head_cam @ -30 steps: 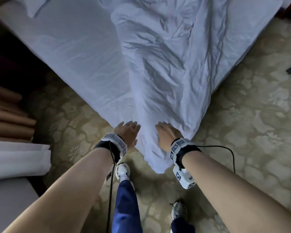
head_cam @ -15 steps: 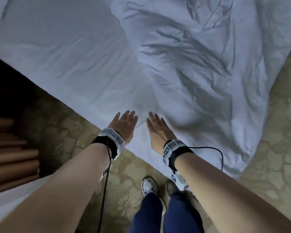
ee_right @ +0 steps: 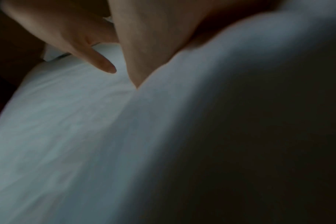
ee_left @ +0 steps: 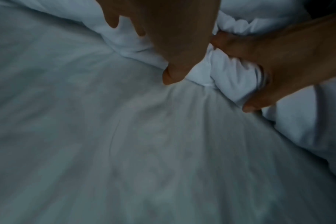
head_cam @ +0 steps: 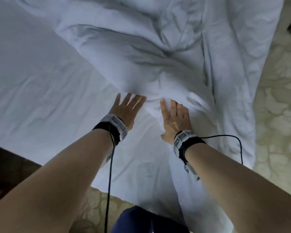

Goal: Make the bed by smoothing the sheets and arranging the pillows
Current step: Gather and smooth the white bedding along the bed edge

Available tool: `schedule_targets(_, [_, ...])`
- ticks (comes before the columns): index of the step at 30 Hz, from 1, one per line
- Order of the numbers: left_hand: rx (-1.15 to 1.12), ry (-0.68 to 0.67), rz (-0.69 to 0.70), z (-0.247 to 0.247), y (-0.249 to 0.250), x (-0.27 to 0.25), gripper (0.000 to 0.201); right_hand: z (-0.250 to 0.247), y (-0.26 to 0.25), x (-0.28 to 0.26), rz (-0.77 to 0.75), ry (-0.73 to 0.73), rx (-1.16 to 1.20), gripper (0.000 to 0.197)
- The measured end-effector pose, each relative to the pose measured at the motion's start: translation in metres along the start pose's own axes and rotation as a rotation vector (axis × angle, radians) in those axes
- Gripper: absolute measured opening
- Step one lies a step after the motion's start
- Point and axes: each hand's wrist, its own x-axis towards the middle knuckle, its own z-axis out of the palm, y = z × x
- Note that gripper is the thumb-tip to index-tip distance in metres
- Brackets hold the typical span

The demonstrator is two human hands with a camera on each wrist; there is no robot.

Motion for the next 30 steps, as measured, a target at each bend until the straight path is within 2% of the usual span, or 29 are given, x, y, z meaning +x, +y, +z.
schedule_targets(3, [0.098, 0.082, 0.087, -0.019, -0.008, 0.040, 0.108, -0.003, 0.016, 0.024, 0.019, -0.005, 0.017, 0.134])
schedule_targets(6, [0.178, 0.087, 0.143, -0.029, -0.014, 0.075, 0.120, -0.002, 0.034, 0.042, -0.002, -0.029, 0.058, 0.130])
schedule_targets(12, [0.090, 0.124, 0.146, -0.022, 0.007, 0.116, 0.112, 0.002, 0.041, 0.056, -0.005, -0.023, 0.129, 0.124])
schedule_targets(16, [0.151, 0.173, 0.131, -0.023, 0.018, 0.126, 0.121, 0.004, 0.033, 0.055, 0.033, 0.004, 0.156, 0.110])
schedule_targets(17, [0.164, 0.177, 0.129, -0.024, 0.020, 0.127, 0.118, 0.003, 0.031, 0.053, 0.050, 0.020, 0.170, 0.106])
schedule_targets(18, [0.174, 0.186, 0.140, -0.024, 0.022, 0.129, 0.106, 0.003, 0.029, 0.050, 0.071, 0.044, 0.190, 0.104])
schedule_targets(20, [0.180, 0.256, 0.178, -0.029, 0.024, 0.128, 0.059, 0.003, 0.025, 0.044, 0.129, 0.091, 0.285, 0.101])
schedule_targets(21, [0.172, 0.298, 0.190, -0.035, 0.024, 0.126, 0.045, 0.002, 0.022, 0.041, 0.163, 0.105, 0.359, 0.099])
schedule_targets(25, [0.211, 0.201, 0.307, -0.059, 0.011, 0.102, 0.044, -0.004, 0.004, 0.024, 0.262, 0.140, 0.576, 0.093])
schedule_targets(30, [0.342, 0.110, 0.374, -0.051, -0.026, 0.044, 0.040, -0.011, -0.059, -0.020, 0.278, 0.095, 0.591, 0.085])
